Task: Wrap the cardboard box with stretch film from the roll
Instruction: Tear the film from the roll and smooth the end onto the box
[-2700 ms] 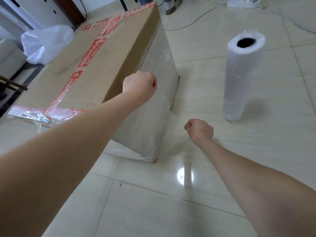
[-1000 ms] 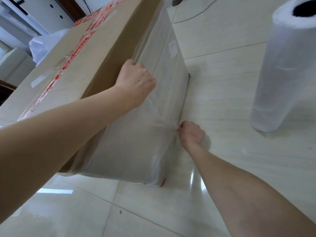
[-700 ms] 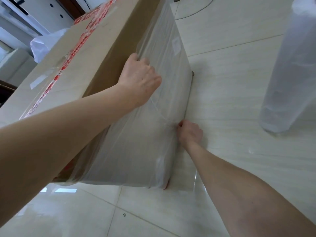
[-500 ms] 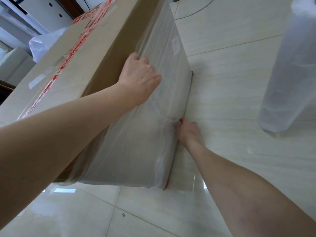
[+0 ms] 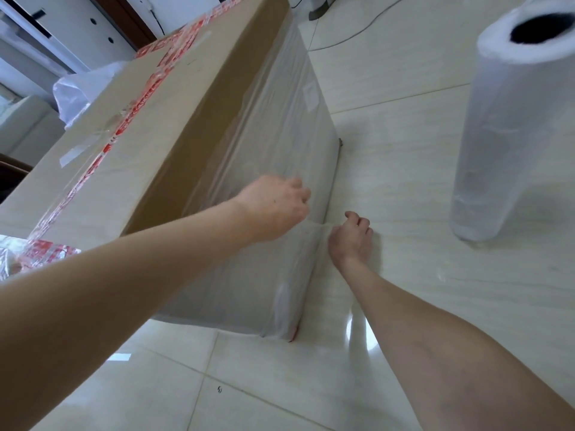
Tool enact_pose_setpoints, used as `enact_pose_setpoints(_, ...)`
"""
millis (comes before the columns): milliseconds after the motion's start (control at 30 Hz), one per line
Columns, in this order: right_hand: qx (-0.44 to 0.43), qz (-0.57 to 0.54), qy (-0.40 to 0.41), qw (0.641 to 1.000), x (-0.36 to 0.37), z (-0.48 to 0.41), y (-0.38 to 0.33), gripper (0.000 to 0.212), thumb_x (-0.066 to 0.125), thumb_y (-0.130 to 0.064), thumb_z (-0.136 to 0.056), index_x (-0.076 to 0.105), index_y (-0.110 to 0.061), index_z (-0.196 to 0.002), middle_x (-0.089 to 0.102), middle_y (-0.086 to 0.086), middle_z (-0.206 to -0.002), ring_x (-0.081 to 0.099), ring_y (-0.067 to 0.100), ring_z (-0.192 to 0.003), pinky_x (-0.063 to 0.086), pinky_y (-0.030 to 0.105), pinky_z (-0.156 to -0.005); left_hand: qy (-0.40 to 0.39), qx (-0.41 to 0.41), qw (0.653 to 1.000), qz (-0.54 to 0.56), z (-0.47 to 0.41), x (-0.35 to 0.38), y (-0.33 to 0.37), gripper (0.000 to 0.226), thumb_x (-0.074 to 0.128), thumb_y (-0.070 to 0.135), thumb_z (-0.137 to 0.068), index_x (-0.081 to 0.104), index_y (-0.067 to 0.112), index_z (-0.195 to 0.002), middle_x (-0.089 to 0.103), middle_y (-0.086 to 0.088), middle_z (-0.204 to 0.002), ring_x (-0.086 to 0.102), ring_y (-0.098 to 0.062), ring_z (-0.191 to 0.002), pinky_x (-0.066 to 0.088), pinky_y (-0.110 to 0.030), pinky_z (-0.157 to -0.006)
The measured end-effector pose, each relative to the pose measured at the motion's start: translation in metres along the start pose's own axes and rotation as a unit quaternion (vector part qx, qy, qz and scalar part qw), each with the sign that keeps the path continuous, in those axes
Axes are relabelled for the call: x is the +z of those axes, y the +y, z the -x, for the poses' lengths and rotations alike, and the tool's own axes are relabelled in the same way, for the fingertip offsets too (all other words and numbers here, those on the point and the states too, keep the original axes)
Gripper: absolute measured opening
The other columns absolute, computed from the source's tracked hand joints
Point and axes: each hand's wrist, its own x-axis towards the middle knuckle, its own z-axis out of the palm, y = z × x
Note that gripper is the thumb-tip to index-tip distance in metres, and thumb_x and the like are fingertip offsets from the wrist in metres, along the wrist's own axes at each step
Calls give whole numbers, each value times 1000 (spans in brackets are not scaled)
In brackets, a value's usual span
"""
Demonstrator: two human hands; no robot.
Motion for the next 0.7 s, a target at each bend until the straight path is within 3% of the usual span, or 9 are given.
enact_pose_setpoints(67,30,-27,15,999,-9,-4,-1,40,41,-15,-96,42,-17,-136,40,12,-138,39,31,-125,35,40,-99,-68,42,997,13,2,19,15,30,35,18,-97,54,19,-120,51,0,-127,44,-22,-123,41,-36,-93)
enact_pose_setpoints(167,17,-48,69,996,-17,-1,0,34,43,-16,-97,46,-15,-131,44,13,-133,42,31,-121,37,42,-96,-140,47,989,-18,2,40,22,39,33,27,-99,44,18,-136,39,0,-145,25,-21,-141,16,-42,-114)
enact_pose_setpoints(267,-84,-86,76,990,-7,23,-6,36,48,-21,-95,49,-11,-129,45,13,-131,45,30,-120,36,39,-97,-150,18,988,-39,-2,48,17,44,34,31,-98,41,16,-139,35,-3,-148,23,-23,-141,6,-46,-116)
enact_pose_setpoints(400,-141,-224,-91,960,24,65,-21,55,42,-32,-99,29,-5,-145,29,11,-152,26,21,-141,21,28,-114,-142,-14,986,-82,-7,48,10,51,28,36,-99,35,12,-143,31,-6,-151,22,-25,-140,4,-48,-115)
enact_pose_setpoints(500,-141,-250,-169,943,39,64,-32,60,34,-37,-101,16,-5,-149,15,8,-158,9,16,-146,6,27,-118,-161,-33,976,-141,-8,42,1,66,24,53,-96,22,13,-149,20,-6,-156,13,-27,-143,1,-52,-115)
enact_pose_setpoints(700,-106,-250,-177,946,51,44,-42,68,29,-46,-100,8,-6,-150,4,7,-159,-1,15,-146,-2,28,-118,-166,-54,971,-164,-13,36,-17,75,19,65,-92,11,20,-151,5,-3,-159,1,-28,-146,-6,-54,-113)
